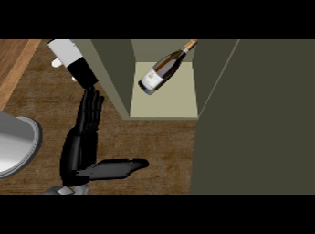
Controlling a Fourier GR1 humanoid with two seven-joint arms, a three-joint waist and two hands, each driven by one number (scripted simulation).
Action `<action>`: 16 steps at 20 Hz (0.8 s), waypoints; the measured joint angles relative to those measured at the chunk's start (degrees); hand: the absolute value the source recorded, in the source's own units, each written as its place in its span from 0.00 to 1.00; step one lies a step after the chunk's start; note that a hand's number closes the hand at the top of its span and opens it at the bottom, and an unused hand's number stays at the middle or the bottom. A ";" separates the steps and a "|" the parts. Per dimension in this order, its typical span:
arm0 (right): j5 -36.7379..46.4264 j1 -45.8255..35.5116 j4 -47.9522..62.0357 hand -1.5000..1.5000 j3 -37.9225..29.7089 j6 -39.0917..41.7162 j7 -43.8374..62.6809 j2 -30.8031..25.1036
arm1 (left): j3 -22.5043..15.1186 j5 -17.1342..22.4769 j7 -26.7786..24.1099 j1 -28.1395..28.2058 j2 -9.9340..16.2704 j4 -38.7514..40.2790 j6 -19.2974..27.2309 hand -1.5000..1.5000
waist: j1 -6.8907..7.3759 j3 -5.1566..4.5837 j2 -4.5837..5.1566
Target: Pick up the wine, place it into the cabinet and close the cabinet
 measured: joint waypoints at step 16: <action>1.34 2.30 -0.37 1.00 2.21 9.14 -0.97 -8.32 | 10.16 12.01 -4.68 15.90 12.87 -12.26 -22.69 1.00 | -0.14 -0.07 0.16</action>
